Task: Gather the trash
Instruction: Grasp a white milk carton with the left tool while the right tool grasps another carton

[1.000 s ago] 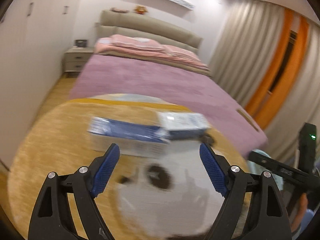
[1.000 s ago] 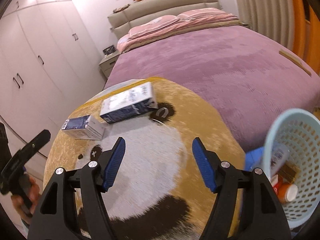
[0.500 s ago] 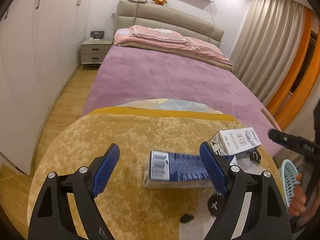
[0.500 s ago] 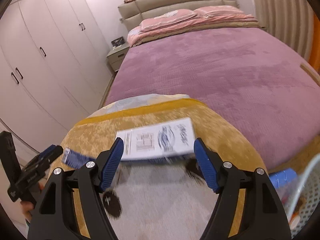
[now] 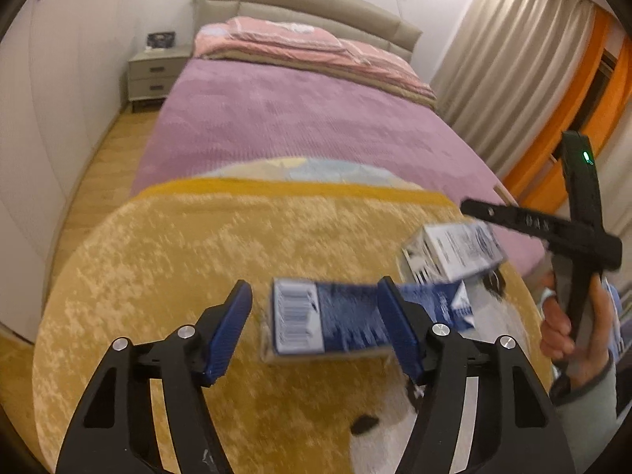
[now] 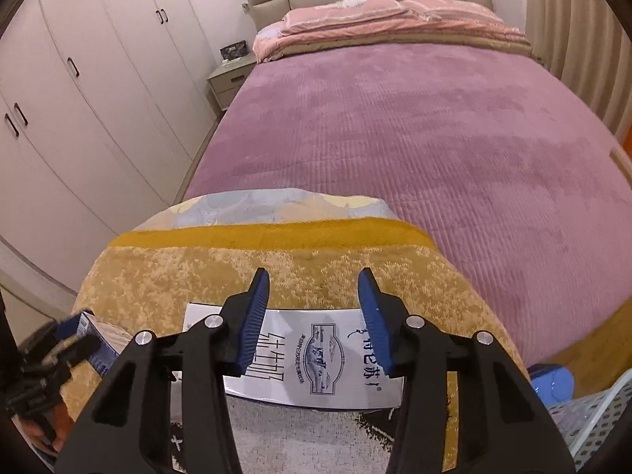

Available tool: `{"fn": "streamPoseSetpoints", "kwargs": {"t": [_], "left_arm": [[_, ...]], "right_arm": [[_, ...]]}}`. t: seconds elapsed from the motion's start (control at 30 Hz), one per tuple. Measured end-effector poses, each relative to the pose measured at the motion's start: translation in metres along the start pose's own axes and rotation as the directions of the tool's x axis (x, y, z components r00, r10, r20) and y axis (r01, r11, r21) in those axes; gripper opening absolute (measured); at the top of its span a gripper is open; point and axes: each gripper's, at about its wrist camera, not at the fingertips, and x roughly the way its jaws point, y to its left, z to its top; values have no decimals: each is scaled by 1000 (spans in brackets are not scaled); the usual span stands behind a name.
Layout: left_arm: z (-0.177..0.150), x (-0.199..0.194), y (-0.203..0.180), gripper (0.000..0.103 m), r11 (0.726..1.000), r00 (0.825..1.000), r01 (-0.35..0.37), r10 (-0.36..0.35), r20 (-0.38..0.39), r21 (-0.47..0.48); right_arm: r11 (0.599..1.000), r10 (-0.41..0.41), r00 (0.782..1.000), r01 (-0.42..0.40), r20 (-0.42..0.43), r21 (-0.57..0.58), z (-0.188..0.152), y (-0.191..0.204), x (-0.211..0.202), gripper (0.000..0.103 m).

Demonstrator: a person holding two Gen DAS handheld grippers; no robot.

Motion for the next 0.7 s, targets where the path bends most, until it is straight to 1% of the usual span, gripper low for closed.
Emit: {"fn": "streamPoseSetpoints", "kwargs": {"t": [0.1, 0.17, 0.33, 0.37, 0.43, 0.5, 0.57, 0.63, 0.7], "left_arm": [[-13, -5, -7, 63, 1000, 999, 27, -27, -28, 12], [-22, -9, -14, 63, 998, 998, 44, -43, -43, 37], [-34, -17, -22, 64, 995, 997, 60, -56, -51, 75], [-37, -18, -22, 64, 995, 996, 66, -61, -58, 77], [-43, -21, -22, 64, 994, 995, 75, -70, -69, 74], [-49, -24, -22, 64, 992, 992, 101, -95, -80, 75], [-60, -28, -24, 64, 988, 987, 131, -122, -104, 77], [-70, -30, -27, 65, 985, 983, 148, -136, -121, 91], [-80, -33, -30, 67, 981, 979, 163, -148, -142, 107]], "right_arm": [[1000, 4, 1000, -4, -22, 11, -3, -7, -5, 43], [1000, 3, 999, -2, -43, 13, -7, -10, -8, 43], [998, 60, 995, -58, -85, 21, -29, -14, -21, 45], [998, 63, 994, -62, -89, 17, -33, -13, -22, 46], [998, 65, 993, -66, -98, -2, -47, -8, -27, 55], [996, 72, 993, -76, -97, -35, -60, -1, -33, 57], [994, 83, 992, -90, -91, -70, -71, 7, -39, 63], [988, 89, 992, -99, -86, -116, -85, 18, -43, 72], [981, 78, 993, -93, -92, -169, -96, 28, -44, 74]]}}
